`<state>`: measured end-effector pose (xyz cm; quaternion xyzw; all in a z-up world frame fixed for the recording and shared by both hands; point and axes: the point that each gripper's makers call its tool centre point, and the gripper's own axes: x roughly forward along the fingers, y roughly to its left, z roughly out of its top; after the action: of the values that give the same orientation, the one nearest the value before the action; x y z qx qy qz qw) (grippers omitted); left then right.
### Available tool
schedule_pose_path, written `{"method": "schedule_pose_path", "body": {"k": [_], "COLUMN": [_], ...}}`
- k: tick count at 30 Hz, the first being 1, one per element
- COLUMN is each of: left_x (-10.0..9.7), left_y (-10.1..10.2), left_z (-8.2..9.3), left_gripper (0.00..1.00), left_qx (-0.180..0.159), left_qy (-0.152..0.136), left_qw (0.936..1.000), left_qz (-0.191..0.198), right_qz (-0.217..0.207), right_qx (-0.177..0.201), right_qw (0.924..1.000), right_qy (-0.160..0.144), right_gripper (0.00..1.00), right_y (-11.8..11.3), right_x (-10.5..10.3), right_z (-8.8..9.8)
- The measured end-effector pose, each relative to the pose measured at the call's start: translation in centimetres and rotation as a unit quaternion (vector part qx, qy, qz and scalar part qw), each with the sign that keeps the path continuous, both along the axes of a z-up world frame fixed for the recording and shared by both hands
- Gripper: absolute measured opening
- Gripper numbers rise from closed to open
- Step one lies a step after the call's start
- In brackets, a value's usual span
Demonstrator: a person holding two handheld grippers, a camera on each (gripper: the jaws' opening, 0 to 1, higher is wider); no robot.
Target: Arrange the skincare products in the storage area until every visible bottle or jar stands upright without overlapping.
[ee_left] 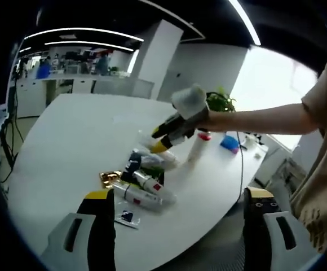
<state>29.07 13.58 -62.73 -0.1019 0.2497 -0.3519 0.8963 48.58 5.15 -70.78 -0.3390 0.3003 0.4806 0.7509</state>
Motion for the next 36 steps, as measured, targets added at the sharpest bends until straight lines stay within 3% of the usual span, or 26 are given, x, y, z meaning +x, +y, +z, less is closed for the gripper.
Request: {"method": "schedule_pose_path", "body": {"k": [12,21,31,36], "left_x": [-0.9,-1.3,-1.4,-0.8], "left_y": [-0.6,-2.2,-3.9,-4.2], "left_z": [0.6,0.5,0.0,-0.1], "left_gripper": [0.93,0.93,0.92,0.91], "left_qx": [0.01,0.024,0.043,0.056], "left_qy": [-0.014,-0.023,-0.031,-0.041], "left_qw": [0.9999,0.9994,0.9985,0.9976], "left_qz": [-0.002,-0.01,-0.012,-0.001], "right_qz": [-0.062,-0.1,-0.141,-0.158], "right_qx": [0.037,0.073,0.118,0.144], "right_qw": [0.9967,0.9908,0.9818,0.9755], "right_qy": [-0.036,-0.055,-0.05,-0.052], "right_gripper": [0.29,0.29,0.28,0.28], "right_y": [-1.1,-2.2,-3.4,-3.7], "right_x": [-2.3,-4.5,-7.0,-8.2], "right_z": [2.5,4.0,4.8,6.2]}}
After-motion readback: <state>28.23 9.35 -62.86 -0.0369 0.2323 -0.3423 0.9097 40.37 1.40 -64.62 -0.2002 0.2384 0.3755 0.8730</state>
